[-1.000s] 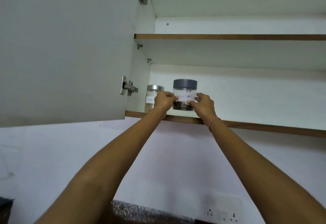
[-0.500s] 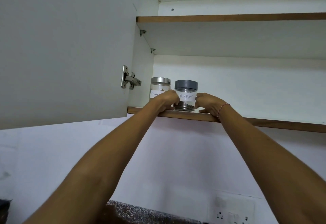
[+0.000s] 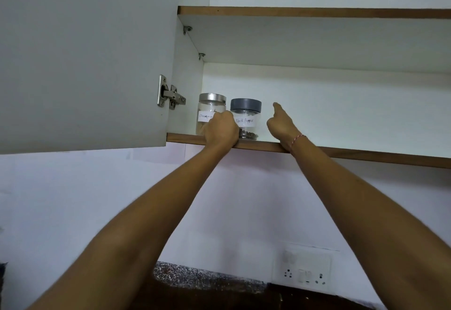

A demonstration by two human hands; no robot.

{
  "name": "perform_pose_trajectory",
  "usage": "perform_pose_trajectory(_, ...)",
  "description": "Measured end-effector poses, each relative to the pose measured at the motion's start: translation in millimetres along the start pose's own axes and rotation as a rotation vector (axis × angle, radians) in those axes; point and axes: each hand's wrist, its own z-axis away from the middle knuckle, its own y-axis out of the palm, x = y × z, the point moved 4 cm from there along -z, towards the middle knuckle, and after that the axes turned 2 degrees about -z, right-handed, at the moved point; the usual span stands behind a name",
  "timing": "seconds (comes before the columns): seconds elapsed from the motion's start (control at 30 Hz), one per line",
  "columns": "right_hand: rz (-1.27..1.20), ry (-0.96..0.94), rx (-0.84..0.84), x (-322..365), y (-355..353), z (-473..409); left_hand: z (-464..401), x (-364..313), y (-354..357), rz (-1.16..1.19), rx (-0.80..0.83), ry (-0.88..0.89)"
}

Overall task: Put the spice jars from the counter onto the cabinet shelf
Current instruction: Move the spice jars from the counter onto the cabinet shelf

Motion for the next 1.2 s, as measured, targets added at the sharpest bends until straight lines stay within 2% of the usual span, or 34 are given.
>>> perform_pose_trajectory(0.17,0.148,-0.300,-0.412,8,-10,75,65,-4,-7,0.053,-0.187,0.257)
perform_pose_trajectory(0.27,0.274,-0.365,-0.521,-20,-1,143,142,-8,9,0.156,-0.145,0.255)
perform_pose_trajectory(0.43,0.395,-0.202,-0.365,-104,14,247,268,-9,52,0.188,0.133,0.145)
perform_pose_trajectory(0.77,0.602,0.023,-0.072,-204,-4,433,477,-40,73,0.270,0.494,0.074)
perform_pose_trajectory(0.93,0.607,0.177,0.048,-244,-35,545,594,-46,73,0.386,0.784,0.067)
perform_pose_trajectory(1.03,0.616,0.306,0.187,-266,-50,607,646,-29,72,0.452,0.965,-0.044)
perform_pose_trajectory(1.13,0.504,0.417,0.307,-278,-54,654,689,-20,70,0.530,1.204,-0.139)
perform_pose_trajectory(1.2,0.400,0.498,0.439,-282,-46,678,708,-21,66,0.600,1.307,-0.213)
